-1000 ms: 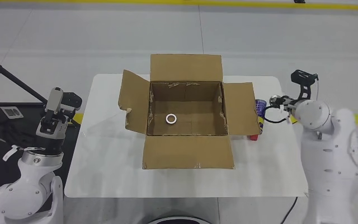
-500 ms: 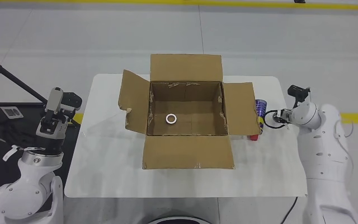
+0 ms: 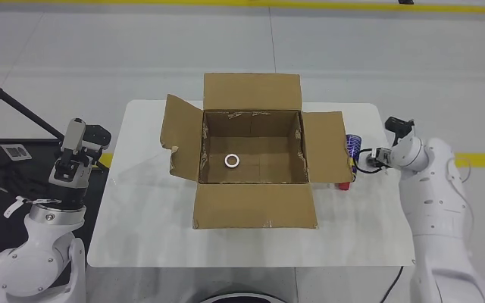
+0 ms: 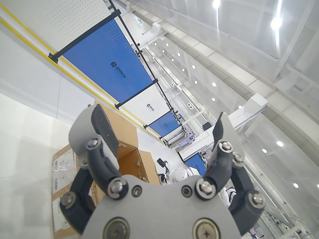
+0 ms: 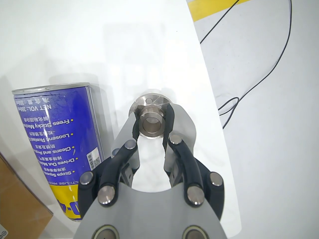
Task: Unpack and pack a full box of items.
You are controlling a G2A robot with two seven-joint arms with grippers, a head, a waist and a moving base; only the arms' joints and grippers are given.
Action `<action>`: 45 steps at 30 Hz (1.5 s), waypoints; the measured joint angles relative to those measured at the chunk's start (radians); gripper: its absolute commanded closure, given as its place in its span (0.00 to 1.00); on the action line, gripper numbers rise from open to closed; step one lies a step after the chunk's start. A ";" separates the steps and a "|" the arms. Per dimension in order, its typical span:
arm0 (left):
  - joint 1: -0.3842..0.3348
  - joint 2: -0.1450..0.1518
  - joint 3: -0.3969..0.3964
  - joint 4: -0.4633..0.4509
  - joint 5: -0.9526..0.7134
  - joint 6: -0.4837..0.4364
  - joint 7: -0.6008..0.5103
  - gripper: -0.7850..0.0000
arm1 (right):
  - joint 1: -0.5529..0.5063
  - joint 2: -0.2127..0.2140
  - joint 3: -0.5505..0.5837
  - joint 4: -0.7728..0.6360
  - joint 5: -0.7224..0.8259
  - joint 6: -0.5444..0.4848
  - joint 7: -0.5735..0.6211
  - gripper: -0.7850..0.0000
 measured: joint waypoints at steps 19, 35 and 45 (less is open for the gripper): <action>0.000 0.000 0.000 0.000 0.000 0.000 0.000 0.00 | 0.007 0.012 0.043 -0.179 0.069 0.021 -0.019 0.07; 0.000 0.000 0.000 0.000 0.000 0.000 0.000 0.00 | -0.035 -0.024 -0.174 -0.737 0.383 -0.071 0.018 0.01; 0.000 0.000 0.000 0.000 0.000 0.000 0.000 0.00 | 0.104 -0.092 -0.509 -0.558 0.514 -0.136 -0.001 0.06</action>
